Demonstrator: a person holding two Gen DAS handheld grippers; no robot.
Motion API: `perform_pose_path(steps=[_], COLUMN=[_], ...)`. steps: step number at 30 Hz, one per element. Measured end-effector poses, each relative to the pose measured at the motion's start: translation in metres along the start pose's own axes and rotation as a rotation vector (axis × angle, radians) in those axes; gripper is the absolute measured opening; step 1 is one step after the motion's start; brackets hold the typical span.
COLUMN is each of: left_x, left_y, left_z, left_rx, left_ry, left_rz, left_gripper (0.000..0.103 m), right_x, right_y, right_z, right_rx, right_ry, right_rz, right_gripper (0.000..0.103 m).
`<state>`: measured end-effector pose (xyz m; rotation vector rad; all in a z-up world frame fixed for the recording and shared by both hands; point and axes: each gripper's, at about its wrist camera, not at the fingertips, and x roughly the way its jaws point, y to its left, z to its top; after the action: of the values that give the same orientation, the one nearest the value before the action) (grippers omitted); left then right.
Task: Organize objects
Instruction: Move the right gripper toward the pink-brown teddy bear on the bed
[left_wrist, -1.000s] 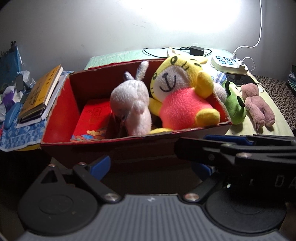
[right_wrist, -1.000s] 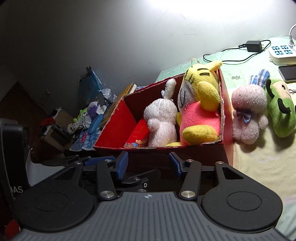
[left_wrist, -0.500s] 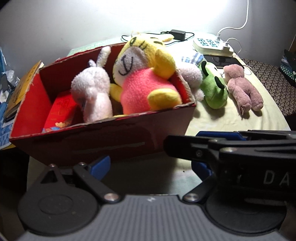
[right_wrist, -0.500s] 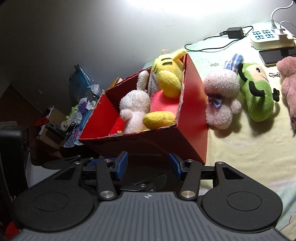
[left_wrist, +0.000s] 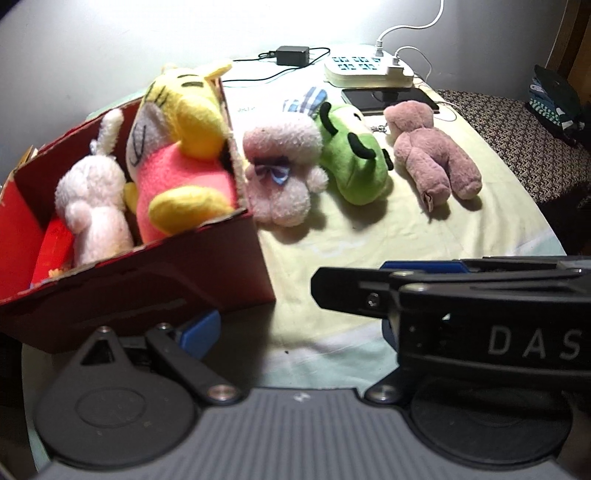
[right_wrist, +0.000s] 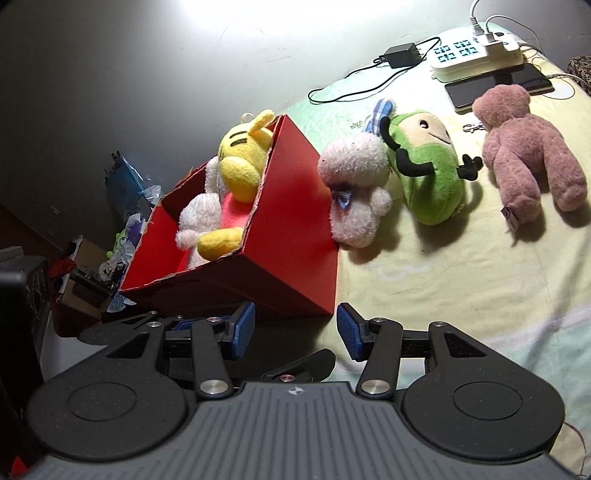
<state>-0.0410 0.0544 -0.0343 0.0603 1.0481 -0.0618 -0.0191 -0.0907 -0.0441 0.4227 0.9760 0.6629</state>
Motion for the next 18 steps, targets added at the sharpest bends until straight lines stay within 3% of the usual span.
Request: perform_pose_path(steps=[18], left_x=[0.034], left_y=[-0.056], left_z=[0.026], left_rx=[0.059], left_ry=[0.035], left_rz=[-0.028], left_gripper=[0.095], right_x=[-0.022], right_y=[-0.064], right_z=[0.014], right_rx=[0.087], right_ry=[-0.029], right_rz=[-0.053], right_gripper=[0.053])
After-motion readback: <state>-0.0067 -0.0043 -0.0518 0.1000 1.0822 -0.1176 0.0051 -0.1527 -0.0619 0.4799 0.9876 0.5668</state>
